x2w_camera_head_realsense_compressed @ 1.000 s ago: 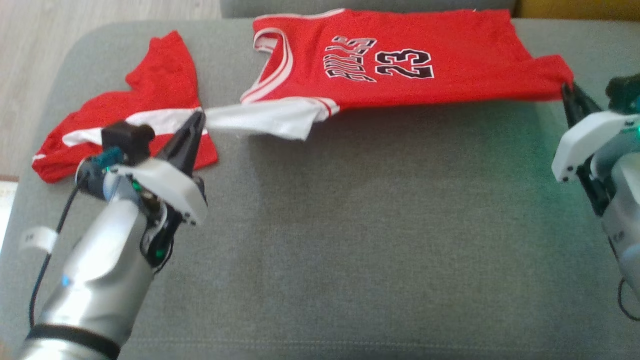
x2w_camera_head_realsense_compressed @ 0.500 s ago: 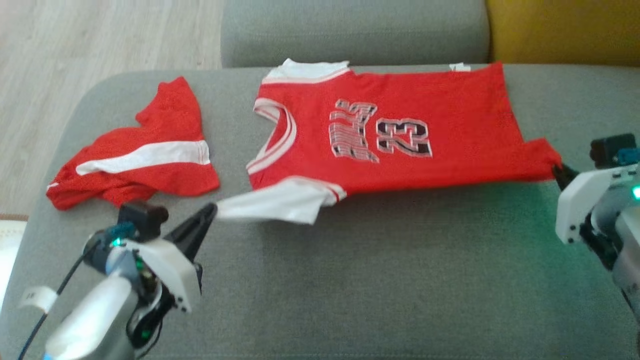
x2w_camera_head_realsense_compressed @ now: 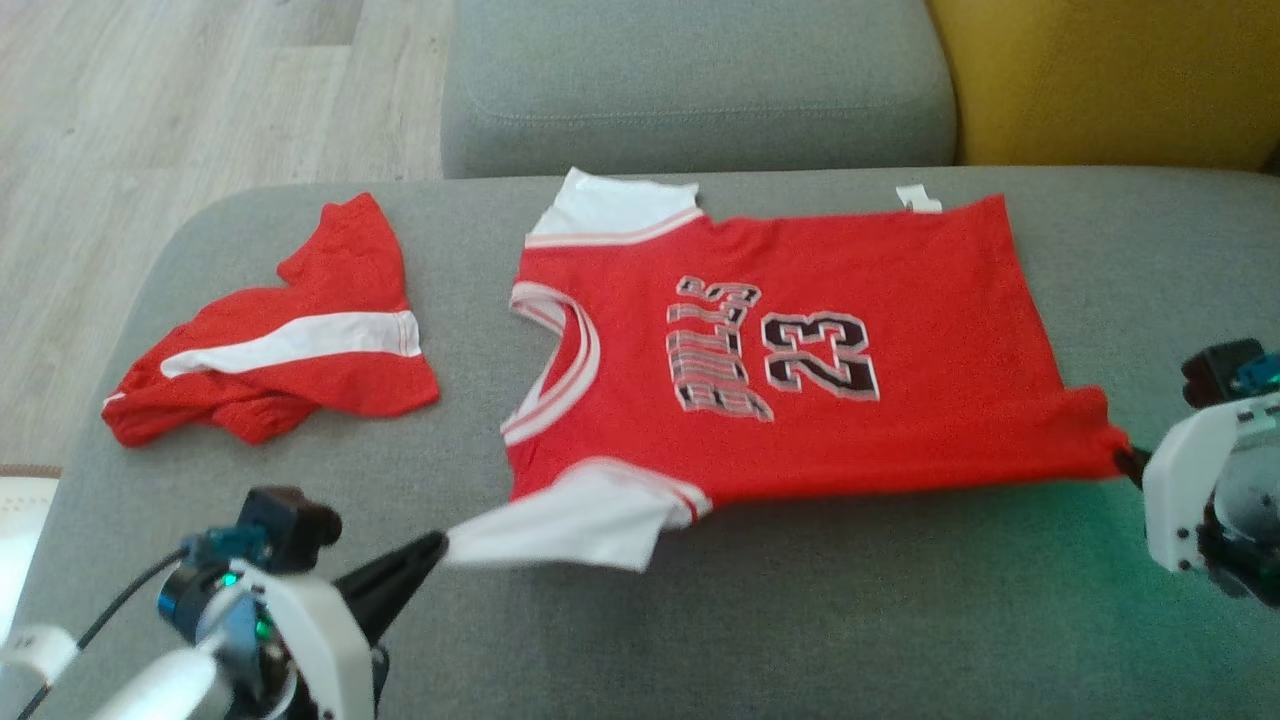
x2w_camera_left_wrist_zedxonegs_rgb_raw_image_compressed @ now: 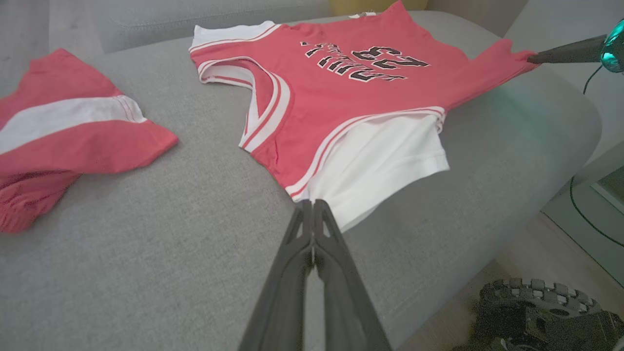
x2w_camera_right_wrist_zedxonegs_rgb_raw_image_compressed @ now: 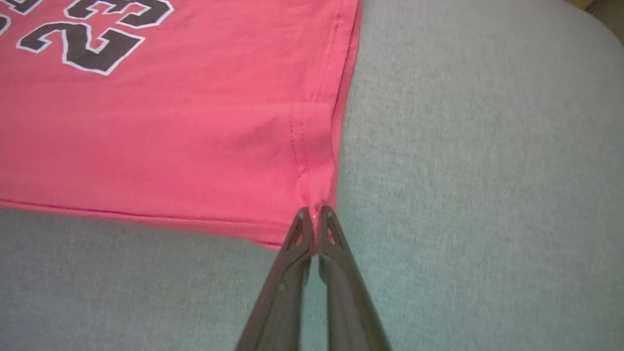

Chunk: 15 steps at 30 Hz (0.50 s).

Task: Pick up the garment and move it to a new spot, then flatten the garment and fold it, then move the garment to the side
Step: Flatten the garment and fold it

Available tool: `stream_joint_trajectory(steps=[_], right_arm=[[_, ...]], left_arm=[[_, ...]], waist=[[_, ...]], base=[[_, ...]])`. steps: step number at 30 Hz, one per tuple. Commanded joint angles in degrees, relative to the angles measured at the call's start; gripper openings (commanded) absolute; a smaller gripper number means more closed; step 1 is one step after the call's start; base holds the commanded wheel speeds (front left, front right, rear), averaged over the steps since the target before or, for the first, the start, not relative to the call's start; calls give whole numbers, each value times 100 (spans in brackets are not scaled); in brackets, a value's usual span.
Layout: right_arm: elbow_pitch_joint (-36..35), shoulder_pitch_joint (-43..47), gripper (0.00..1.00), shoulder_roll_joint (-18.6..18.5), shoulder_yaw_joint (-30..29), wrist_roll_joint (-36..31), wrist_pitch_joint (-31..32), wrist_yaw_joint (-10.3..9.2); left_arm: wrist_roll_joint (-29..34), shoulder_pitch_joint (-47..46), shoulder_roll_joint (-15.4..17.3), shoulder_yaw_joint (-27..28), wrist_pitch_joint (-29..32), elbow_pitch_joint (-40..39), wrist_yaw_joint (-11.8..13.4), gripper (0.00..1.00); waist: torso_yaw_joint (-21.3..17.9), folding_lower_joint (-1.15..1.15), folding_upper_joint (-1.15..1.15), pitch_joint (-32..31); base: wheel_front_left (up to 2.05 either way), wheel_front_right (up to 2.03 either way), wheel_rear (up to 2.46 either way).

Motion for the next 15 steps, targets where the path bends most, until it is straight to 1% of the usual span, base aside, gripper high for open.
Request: stream_joint_trajectory(steps=[1,4,5,9,12,15], right_arm=[[-151,26,0,-305,17,91,76,-4],[-454,194,0,-477,108,353,457,-4],[-644,312,0,-572,158,531,766,-4],[-1098,497,0,-773,277,794,1390,-4],[-1396,500,0,-884,231,853,1577,-4],[-1541,418,0,-907,134,778,1628,-4]], left_arm=[[-52,-198,323,264,35,-207,9,0],[-208,-22,498,239,237,-474,11,0],[-293,70,620,232,367,-630,14,0],[-412,195,812,232,580,-901,62,0],[-368,182,898,252,626,-1044,127,0],[-306,70,861,292,608,-1099,209,0]], waist=[[-8,1,0,-23],[-19,1,0,-67],[-26,1,0,-88],[-40,1,0,-95],[-49,1,0,-64],[-49,1,0,-7]], base=[[0,0,0],[0,0,0],[0,0,0],[0,0,0],[0,0,0],[0,0,0]])
